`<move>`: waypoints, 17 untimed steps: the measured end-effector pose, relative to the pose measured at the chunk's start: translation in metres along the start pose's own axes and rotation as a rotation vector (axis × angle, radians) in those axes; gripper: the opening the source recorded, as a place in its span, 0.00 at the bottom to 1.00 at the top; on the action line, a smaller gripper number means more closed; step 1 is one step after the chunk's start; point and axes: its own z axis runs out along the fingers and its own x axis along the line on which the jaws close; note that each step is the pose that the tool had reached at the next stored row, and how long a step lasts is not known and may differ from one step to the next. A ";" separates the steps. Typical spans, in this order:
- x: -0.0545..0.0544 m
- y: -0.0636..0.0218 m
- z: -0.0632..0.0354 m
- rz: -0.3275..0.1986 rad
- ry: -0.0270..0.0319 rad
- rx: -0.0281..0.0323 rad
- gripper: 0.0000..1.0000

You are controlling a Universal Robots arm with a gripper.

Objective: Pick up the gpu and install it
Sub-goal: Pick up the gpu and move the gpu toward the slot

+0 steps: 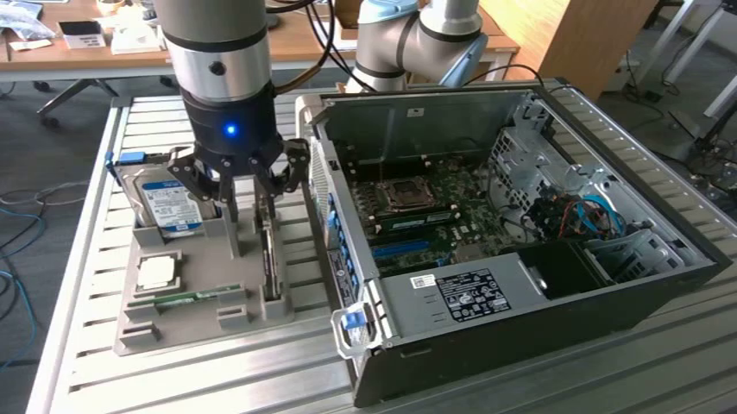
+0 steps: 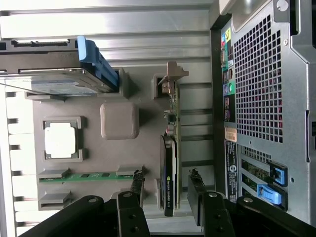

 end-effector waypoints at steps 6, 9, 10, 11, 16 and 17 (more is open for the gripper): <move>0.000 -0.0001 0.0011 0.000 0.0001 0.0000 0.49; 0.000 -0.0001 0.0014 0.000 0.0000 0.0000 0.49; 0.000 -0.0001 0.0017 0.000 -0.0001 -0.0001 0.49; 0.000 -0.0001 0.0020 0.000 -0.0001 -0.0001 0.49; 0.000 -0.0003 0.0056 0.000 -0.0001 0.0000 0.49; 0.000 -0.0003 0.0065 0.000 -0.0001 0.0000 0.49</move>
